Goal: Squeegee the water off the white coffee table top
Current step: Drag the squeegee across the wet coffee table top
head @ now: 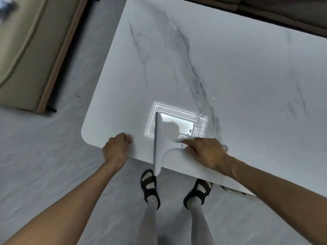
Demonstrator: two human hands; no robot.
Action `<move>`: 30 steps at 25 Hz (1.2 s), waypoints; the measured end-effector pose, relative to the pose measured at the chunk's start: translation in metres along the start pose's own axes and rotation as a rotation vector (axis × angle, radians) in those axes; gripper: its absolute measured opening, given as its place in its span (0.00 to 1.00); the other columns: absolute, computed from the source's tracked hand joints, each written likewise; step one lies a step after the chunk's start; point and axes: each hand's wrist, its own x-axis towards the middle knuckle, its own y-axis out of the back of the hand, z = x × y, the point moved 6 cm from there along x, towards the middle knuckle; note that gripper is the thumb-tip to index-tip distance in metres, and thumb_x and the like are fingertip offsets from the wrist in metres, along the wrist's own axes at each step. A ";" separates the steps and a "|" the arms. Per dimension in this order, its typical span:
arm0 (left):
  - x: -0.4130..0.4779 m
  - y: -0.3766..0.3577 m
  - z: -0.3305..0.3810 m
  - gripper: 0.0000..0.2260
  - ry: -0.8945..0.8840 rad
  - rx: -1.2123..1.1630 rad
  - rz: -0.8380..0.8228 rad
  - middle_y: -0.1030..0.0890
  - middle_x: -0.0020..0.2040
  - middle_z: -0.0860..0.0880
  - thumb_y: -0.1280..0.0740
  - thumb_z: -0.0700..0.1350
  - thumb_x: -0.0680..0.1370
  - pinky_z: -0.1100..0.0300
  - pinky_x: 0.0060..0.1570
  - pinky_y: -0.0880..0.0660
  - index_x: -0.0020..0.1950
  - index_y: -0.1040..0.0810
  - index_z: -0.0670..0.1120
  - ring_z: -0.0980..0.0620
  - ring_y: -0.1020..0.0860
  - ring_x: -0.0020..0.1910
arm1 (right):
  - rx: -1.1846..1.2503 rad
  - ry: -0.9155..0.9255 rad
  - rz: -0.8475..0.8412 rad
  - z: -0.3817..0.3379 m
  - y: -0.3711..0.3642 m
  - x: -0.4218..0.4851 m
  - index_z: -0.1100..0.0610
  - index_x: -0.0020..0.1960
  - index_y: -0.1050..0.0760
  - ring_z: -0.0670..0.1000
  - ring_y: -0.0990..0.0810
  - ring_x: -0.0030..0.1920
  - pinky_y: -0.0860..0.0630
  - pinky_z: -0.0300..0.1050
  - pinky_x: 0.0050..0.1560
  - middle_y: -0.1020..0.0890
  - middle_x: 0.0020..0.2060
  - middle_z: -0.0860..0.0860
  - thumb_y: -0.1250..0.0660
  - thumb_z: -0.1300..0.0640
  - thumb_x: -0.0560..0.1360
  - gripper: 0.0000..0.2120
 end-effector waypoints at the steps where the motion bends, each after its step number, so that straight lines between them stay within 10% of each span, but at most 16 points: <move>1: -0.003 -0.004 0.006 0.18 -0.008 0.002 -0.037 0.18 0.42 0.46 0.46 0.52 0.82 0.56 0.43 0.30 0.43 0.20 0.47 0.45 0.22 0.42 | -0.015 -0.039 0.005 0.023 0.006 -0.013 0.36 0.68 0.36 0.54 0.20 0.52 0.28 0.47 0.41 0.20 0.52 0.47 0.51 0.44 0.81 0.17; 4: -0.014 -0.012 0.022 0.24 -0.040 -0.054 -0.119 0.20 0.35 0.50 0.47 0.57 0.82 0.57 0.38 0.30 0.38 0.21 0.45 0.47 0.20 0.40 | -0.114 -0.186 0.046 0.082 0.028 -0.055 0.34 0.67 0.35 0.51 0.19 0.47 0.29 0.45 0.37 0.19 0.46 0.44 0.53 0.42 0.80 0.18; 8: -0.023 -0.008 0.028 0.09 -0.087 -0.099 -0.037 0.18 0.48 0.49 0.42 0.44 0.81 0.58 0.39 0.28 0.57 0.24 0.47 0.48 0.21 0.44 | -0.190 -0.268 0.147 0.107 0.057 -0.084 0.38 0.61 0.29 0.51 0.19 0.43 0.31 0.44 0.35 0.19 0.42 0.42 0.53 0.40 0.79 0.17; 20: -0.014 0.006 -0.072 0.25 0.177 -0.304 0.012 0.29 0.71 0.42 0.40 0.36 0.76 0.49 0.64 0.30 0.74 0.35 0.43 0.40 0.29 0.68 | -0.060 0.219 -0.152 -0.147 -0.002 0.107 0.44 0.64 0.28 0.56 0.21 0.53 0.36 0.47 0.44 0.19 0.52 0.52 0.50 0.44 0.81 0.17; 30: -0.017 -0.028 0.037 0.26 -0.134 -0.251 -0.196 0.37 0.73 0.46 0.39 0.38 0.77 0.56 0.64 0.35 0.74 0.40 0.44 0.46 0.34 0.69 | 0.005 -0.309 0.144 0.086 0.075 0.026 0.38 0.59 0.25 0.56 0.20 0.50 0.30 0.47 0.43 0.16 0.50 0.47 0.48 0.41 0.80 0.15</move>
